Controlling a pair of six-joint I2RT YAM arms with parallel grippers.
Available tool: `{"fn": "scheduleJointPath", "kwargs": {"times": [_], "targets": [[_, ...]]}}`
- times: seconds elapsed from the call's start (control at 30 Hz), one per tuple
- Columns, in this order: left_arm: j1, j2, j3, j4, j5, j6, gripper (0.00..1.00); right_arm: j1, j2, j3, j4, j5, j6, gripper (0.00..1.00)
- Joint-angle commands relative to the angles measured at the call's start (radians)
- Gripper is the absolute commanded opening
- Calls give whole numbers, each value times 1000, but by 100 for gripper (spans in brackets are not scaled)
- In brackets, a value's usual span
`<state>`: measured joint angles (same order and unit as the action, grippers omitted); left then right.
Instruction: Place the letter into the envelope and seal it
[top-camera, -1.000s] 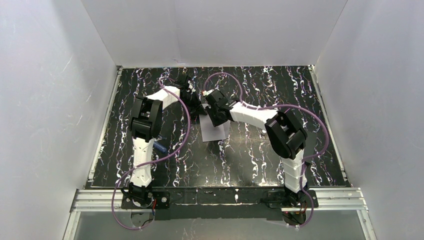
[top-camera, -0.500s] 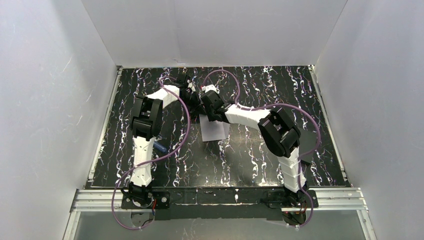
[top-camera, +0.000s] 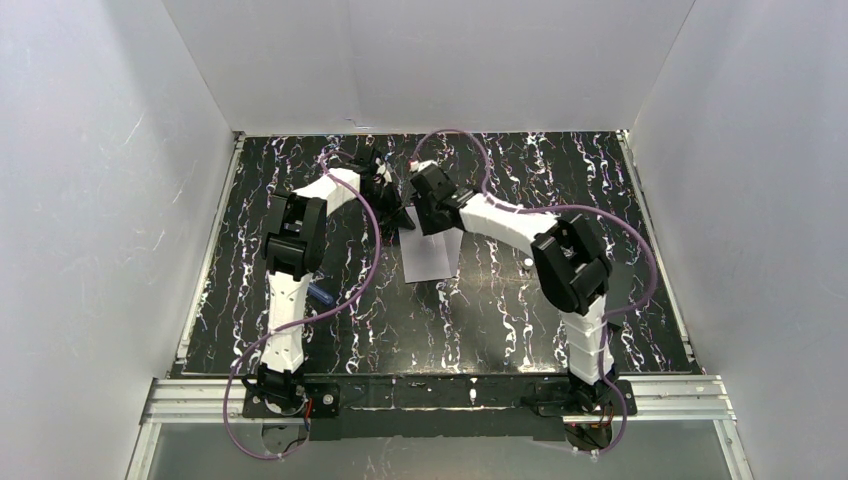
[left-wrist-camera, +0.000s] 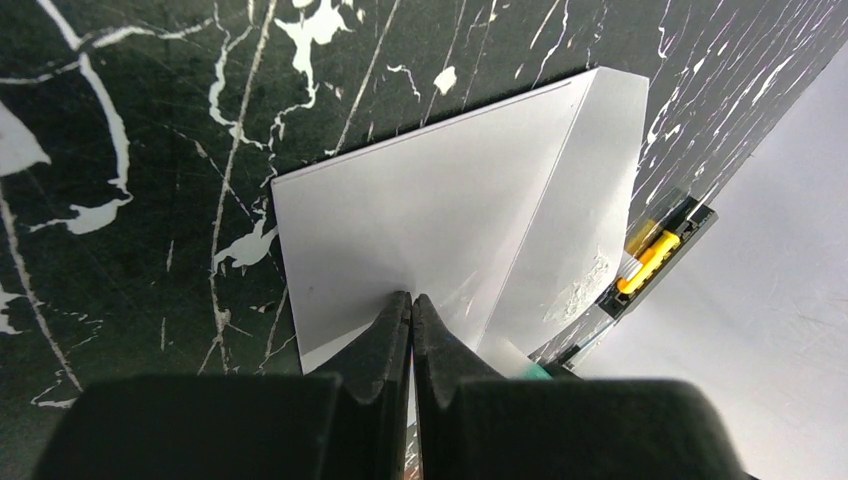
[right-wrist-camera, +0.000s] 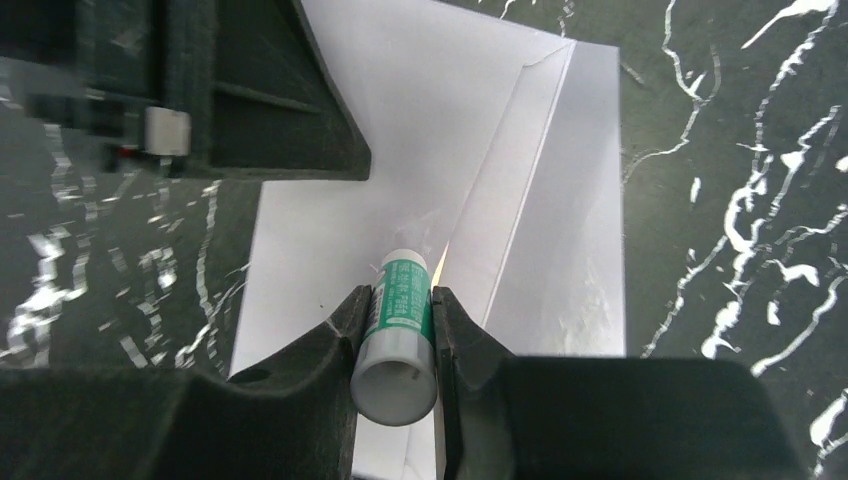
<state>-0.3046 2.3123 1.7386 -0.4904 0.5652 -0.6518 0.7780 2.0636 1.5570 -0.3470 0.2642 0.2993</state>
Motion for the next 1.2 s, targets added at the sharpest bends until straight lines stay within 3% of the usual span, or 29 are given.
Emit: {"fn": "scheduleJointPath", "kwargs": {"times": [0.0, 0.13, 0.27, 0.53, 0.7, 0.9, 1.17], "targets": [[-5, 35, 10, -56, -111, 50, 0, -79, -165, 96, -140, -158, 53, 1], [-4, -4, 28, -44, -54, 72, 0, -192, -260, 7, -175, -316, 127, 1], [-5, -75, 21, -26, -6, 90, 14, -295, -341, -141, -214, -454, 182, 1], [-5, -292, -118, -5, -50, 87, 60, -386, -492, -419, -229, -608, 296, 1], [-3, -443, -226, -54, -237, 144, 98, -433, -575, -578, -184, -642, 402, 3], [29, -535, -278, -140, -538, 233, 98, -544, -687, -823, -18, -673, 574, 7], [78, -533, -278, -149, -440, 239, 98, -650, -718, -1005, 183, -711, 749, 15]]}}
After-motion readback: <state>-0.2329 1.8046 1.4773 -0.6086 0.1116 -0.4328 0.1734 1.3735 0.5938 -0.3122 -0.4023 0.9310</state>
